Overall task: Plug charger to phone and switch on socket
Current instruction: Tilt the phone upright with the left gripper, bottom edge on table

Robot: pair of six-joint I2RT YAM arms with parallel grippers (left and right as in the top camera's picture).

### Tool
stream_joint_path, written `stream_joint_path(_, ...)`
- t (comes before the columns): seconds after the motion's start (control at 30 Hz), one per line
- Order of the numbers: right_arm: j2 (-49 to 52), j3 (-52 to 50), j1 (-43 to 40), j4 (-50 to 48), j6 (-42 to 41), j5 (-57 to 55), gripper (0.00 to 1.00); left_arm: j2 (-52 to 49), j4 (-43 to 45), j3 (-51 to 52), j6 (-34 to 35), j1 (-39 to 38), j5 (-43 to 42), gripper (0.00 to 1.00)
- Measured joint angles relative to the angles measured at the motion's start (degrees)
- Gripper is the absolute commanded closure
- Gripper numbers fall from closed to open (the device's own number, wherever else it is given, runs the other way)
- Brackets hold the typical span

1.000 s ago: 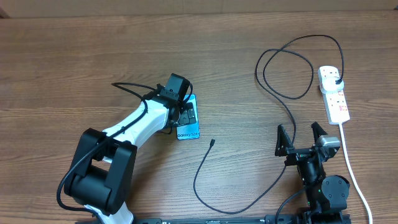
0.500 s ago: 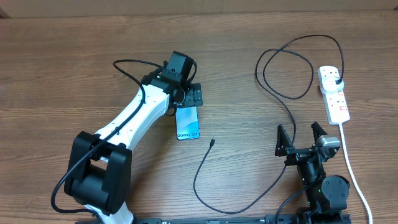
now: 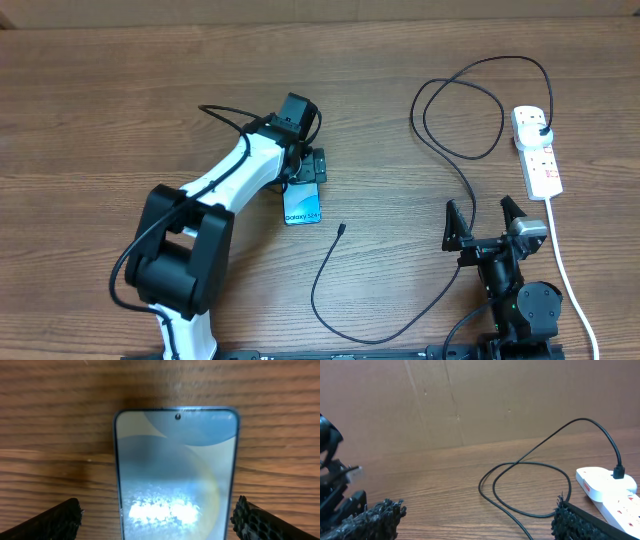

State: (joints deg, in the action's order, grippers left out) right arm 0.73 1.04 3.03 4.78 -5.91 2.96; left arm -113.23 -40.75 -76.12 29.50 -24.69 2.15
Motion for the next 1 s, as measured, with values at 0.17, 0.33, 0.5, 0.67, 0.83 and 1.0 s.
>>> stream_joint_path(0.17, 0.0, 0.0, 0.02, 0.0, -0.02, 0.0, 0.0, -1.9, 0.22, -0.02, -0.15, -0.11, -1.03, 0.0)
stream_joint_path(0.33, 0.0, 0.0, 0.02, 0.02, -0.02, 0.0, 0.0, -2.6, -0.9, -0.87, -0.55, -0.11, -1.05, 0.0)
stream_joint_path(0.5, 0.0, 0.0, 0.0, -0.02, 0.02, 0.0, 0.0, -3.21, -3.8, -1.84, -1.25, -0.11, -1.11, 0.0)
stream_joint_path(0.67, 0.0, 0.0, 0.0, 0.0, -0.02, 0.0, 0.0, -3.28, -5.95, -1.84, -1.64, -0.11, -1.14, 0.0)
stream_joint_path(0.83, 0.0, 0.0, 0.02, 0.02, -0.02, -0.04, 0.0, -3.28, -6.19, -1.88, -1.64, -0.09, -1.49, 0.0)
stream_joint_path(1.0, 0.0, 0.0, 0.0, 0.0, 0.0, 0.0, 0.0, -3.3, -6.67, -1.88, -1.01, -0.09, -1.75, 0.0)
